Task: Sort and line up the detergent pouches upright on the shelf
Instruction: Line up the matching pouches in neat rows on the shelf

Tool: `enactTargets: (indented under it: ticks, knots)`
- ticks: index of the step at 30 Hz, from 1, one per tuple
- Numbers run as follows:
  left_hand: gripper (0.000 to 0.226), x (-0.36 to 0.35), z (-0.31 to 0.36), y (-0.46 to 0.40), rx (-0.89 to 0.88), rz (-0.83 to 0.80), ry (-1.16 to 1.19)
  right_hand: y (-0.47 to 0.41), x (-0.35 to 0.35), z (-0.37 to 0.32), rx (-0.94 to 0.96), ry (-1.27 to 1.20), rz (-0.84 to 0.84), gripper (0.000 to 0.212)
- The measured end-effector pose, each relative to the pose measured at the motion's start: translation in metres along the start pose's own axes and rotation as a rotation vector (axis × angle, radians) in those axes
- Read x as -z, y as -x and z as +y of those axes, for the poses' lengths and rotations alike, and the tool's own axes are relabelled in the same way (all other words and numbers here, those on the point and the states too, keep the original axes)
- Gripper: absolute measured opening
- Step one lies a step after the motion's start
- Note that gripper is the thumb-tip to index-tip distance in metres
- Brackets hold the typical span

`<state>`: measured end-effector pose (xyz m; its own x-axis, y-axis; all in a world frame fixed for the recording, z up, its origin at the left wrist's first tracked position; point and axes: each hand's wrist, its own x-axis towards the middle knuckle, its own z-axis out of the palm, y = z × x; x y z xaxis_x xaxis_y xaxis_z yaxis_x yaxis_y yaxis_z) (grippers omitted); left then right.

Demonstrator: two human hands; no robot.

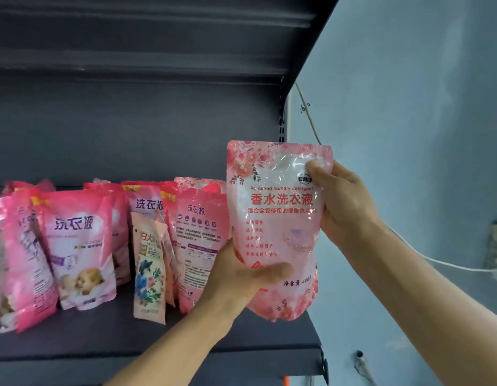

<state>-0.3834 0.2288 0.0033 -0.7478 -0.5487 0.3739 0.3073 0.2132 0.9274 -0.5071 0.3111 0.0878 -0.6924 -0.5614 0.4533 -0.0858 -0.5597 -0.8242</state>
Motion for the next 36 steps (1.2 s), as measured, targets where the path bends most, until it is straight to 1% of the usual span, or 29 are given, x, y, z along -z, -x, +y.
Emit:
enactTargets:
  ticks: [3, 5, 8, 10, 13, 15, 17, 18, 21, 22, 26, 31, 34, 36]
  knots:
    - [0.070, 0.000, -0.003, -0.002, 0.001, 0.071, -0.026, -0.007, -0.004, 0.007, -0.029, -0.023, -0.052, 0.016]
    - [0.067, -0.003, -0.002, -0.004, -0.004, 0.132, -0.034, -0.014, -0.007, 0.009, -0.047, -0.033, -0.089, 0.020]
    - [0.056, -0.008, -0.004, -0.009, -0.024, 0.256, -0.051, -0.026, -0.008, 0.011, -0.056, -0.021, -0.150, 0.024]
    - [0.053, -0.010, -0.006, -0.009, -0.032, 0.314, -0.032, -0.033, -0.007, 0.011, -0.057, -0.015, -0.216, 0.023]
    - [0.066, -0.013, -0.008, -0.004, -0.050, 0.354, 0.006, -0.044, -0.005, 0.017, -0.042, 0.058, -0.328, 0.019]
    - [0.065, -0.013, -0.008, 0.000, -0.065, 0.397, 0.036, -0.052, -0.002, 0.024, -0.007, 0.106, -0.374, 0.024]
    - [0.062, -0.010, -0.007, 0.006, -0.070, 0.465, 0.042, -0.064, 0.000, 0.032, 0.023, 0.137, -0.376, 0.030]
    - [0.062, -0.008, -0.004, 0.010, -0.069, 0.498, 0.032, -0.072, 0.002, 0.038, 0.027, 0.154, -0.364, 0.029]
    - [0.064, 0.002, 0.007, 0.018, -0.103, 0.586, -0.003, -0.099, 0.007, 0.065, 0.034, 0.284, -0.331, 0.011]
    - [0.065, 0.006, 0.011, 0.020, -0.119, 0.617, -0.013, -0.108, 0.007, 0.076, 0.035, 0.344, -0.336, 0.009]
    - [0.054, 0.022, 0.024, 0.022, -0.181, 0.711, -0.037, -0.138, 0.003, 0.120, 0.035, 0.582, -0.341, 0.021]
    - [0.060, 0.032, 0.031, 0.020, -0.195, 0.740, -0.085, -0.162, -0.024, 0.154, 0.026, 0.749, -0.344, 0.027]
    - [0.053, 0.032, 0.031, 0.018, -0.192, 0.730, -0.113, -0.174, -0.043, 0.168, 0.016, 0.760, -0.388, 0.031]
    - [0.051, 0.032, 0.030, 0.016, -0.200, 0.724, -0.134, -0.179, -0.054, 0.175, 0.027, 0.754, -0.386, 0.025]
